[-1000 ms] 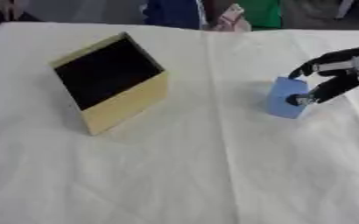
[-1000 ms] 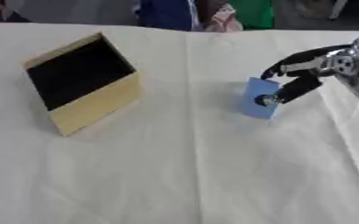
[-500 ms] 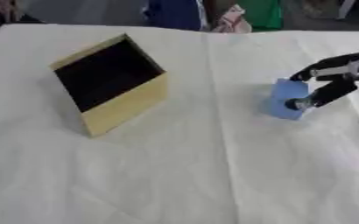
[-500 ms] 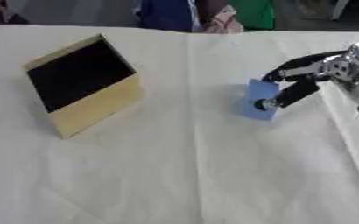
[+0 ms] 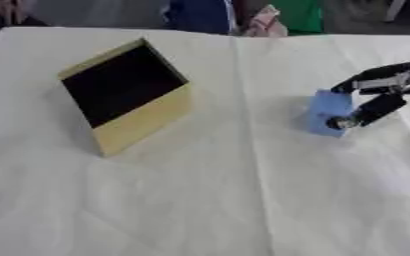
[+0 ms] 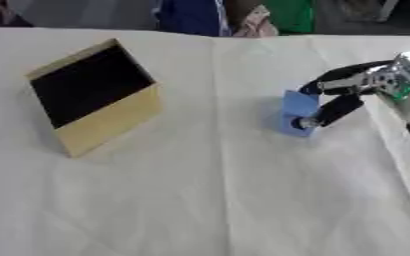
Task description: Pick up objects on the table and place them in the box.
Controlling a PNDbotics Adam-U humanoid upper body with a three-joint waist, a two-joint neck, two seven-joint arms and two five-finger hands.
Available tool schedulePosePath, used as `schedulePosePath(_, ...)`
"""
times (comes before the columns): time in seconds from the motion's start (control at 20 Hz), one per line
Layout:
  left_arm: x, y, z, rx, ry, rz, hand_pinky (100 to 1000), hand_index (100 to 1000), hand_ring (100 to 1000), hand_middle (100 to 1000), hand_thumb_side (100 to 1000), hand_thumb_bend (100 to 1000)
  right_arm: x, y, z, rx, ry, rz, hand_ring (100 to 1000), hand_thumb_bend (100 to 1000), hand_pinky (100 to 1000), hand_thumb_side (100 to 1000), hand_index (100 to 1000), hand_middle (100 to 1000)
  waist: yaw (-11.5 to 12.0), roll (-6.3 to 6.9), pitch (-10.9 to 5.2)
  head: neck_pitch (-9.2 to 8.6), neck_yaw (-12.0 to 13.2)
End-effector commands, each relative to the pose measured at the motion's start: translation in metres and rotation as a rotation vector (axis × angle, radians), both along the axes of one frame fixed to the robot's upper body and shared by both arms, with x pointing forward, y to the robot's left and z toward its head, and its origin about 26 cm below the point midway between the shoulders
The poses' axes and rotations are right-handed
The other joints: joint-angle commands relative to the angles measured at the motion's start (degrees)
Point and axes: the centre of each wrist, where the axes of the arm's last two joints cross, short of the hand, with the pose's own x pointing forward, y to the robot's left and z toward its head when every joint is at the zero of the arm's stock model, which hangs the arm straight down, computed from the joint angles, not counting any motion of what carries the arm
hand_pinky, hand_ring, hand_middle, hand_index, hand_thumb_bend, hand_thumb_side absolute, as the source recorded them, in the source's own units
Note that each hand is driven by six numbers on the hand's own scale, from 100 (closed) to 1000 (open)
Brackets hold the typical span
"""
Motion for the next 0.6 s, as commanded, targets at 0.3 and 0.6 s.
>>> schedulePosePath(0.3, -0.003, 0.001, 0.01, 0.03, -0.024, 0.003, 672, 856, 625, 641, 946, 100, 0.0, -0.001, 0.011, 0.035, -0.06, -0.016, 948, 114, 902, 742, 929, 727, 0.0, 0.14, -0.96, -0.51, -0.1)
schedulePosePath(0.6, -0.004, 0.002, 0.01, 0.032, -0.023, 0.007, 673, 856, 625, 641, 944, 100, -0.004, 0.0, 0.021, 0.07, -0.109, -0.019, 934, 100, 887, 744, 873, 679, -0.1, 0.04, -1.24, -0.51, 0.1)
